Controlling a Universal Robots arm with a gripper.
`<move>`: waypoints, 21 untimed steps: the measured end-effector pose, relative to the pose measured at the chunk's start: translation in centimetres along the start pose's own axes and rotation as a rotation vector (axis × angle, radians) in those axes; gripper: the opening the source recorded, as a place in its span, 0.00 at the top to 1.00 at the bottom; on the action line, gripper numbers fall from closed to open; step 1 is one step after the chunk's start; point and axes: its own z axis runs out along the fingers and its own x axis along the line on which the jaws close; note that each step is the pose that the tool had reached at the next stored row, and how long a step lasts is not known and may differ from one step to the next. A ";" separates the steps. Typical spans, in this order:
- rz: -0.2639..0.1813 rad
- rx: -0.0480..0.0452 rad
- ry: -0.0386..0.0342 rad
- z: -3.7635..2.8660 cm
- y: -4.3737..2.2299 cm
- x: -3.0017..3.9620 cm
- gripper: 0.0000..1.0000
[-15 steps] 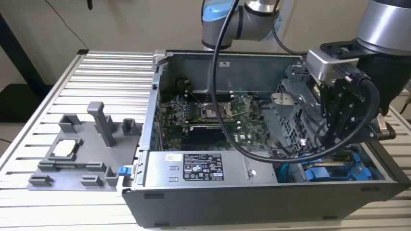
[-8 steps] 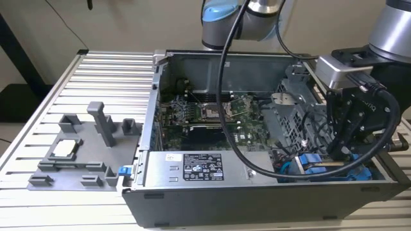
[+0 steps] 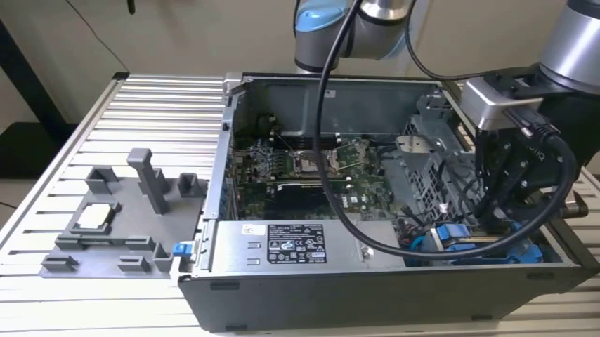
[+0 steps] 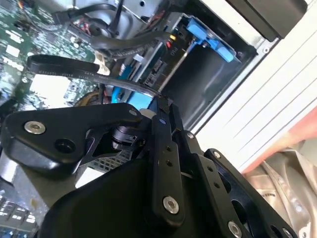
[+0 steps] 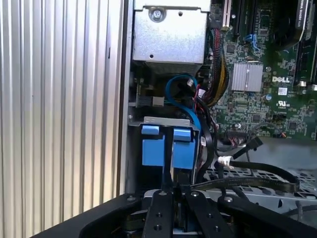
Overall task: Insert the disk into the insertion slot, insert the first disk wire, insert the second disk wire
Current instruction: 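Insert the second disk wire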
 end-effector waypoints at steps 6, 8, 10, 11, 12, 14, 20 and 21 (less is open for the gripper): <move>0.015 0.0053 -0.1058 0.02 0.00 0.00 0.84; 0.015 -0.0046 -0.1087 0.02 -0.26 0.04 0.84; 0.016 -0.0334 -0.1102 0.05 -0.76 0.07 0.84; 0.016 -0.0482 -0.1108 0.05 -1.05 0.09 0.84; 0.016 -0.0617 -0.1115 0.07 -1.32 0.12 0.84; 0.016 -0.0824 -0.1124 0.09 -1.88 0.18 0.84; 0.017 -0.0885 -0.1133 0.27 -2.34 0.97 0.84; 0.018 -0.0885 -0.1135 0.33 -2.36 1.15 0.84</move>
